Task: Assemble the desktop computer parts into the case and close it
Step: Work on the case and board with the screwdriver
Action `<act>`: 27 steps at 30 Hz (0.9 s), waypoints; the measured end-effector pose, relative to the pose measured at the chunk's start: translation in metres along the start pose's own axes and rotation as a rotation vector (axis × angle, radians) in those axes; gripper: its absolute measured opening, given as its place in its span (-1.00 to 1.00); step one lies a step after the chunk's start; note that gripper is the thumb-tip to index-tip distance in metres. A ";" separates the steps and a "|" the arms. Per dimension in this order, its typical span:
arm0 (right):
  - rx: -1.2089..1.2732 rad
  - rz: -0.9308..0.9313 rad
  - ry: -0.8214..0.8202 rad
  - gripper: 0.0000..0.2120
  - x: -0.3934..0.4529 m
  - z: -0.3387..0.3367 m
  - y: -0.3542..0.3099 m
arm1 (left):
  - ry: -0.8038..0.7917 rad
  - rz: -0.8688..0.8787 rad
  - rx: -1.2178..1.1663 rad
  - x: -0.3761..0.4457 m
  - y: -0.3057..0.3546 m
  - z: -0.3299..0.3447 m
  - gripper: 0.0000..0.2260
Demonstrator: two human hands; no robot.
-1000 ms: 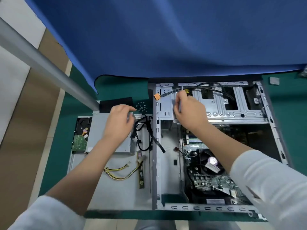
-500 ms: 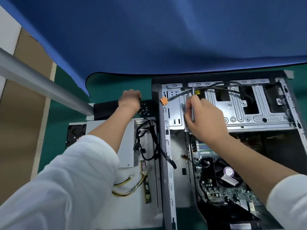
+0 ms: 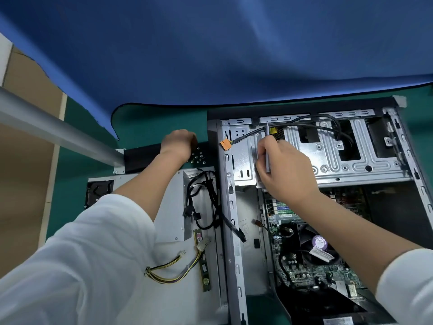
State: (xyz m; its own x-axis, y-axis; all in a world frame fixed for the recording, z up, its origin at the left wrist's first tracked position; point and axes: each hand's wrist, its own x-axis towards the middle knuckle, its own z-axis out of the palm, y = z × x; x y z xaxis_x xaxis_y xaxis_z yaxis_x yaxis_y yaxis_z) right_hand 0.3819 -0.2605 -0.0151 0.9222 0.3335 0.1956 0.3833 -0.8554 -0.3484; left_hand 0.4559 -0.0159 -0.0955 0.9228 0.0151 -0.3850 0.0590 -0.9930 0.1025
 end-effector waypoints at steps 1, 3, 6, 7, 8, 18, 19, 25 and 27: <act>-0.002 -0.002 0.002 -0.86 0.000 0.000 0.000 | -0.001 -0.003 -0.004 -0.001 0.000 0.000 -0.70; -0.004 -0.011 0.001 -0.86 0.000 0.001 0.000 | 0.006 -0.017 -0.046 -0.003 0.000 -0.001 -0.69; -0.006 -0.012 0.010 -0.85 0.000 0.001 0.001 | 0.059 -0.061 -0.190 -0.012 -0.003 -0.007 -0.74; -0.005 -0.009 0.015 -0.85 -0.001 0.001 0.001 | 0.092 -0.075 -0.250 -0.017 -0.005 -0.010 -0.78; -0.003 -0.008 0.018 -0.85 -0.001 0.002 0.001 | 0.133 -0.086 -0.310 -0.023 -0.006 -0.014 -0.82; 0.317 0.097 -0.287 -0.82 -0.014 -0.026 0.001 | 0.509 -0.093 -1.066 -0.141 0.042 -0.058 -0.91; 0.366 0.085 -0.301 -0.78 -0.023 -0.034 0.000 | 0.508 -0.090 -1.147 -0.154 0.054 -0.059 -0.91; 0.699 -0.007 -0.210 -0.72 -0.102 -0.090 0.006 | 0.280 -0.100 -1.564 -0.218 0.144 -0.041 -0.93; 0.787 0.023 -0.123 -0.77 -0.129 -0.105 0.013 | 0.230 -0.074 -1.601 -0.237 0.171 -0.034 -0.93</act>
State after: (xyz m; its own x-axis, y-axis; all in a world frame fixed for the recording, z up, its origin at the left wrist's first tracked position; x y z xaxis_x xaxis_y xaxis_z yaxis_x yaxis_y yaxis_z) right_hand 0.2628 -0.3562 0.0515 0.9117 0.4000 0.0936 0.2450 -0.3466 -0.9055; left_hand 0.2602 -0.1850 0.0439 0.9260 0.2169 -0.3090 0.2833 0.1417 0.9485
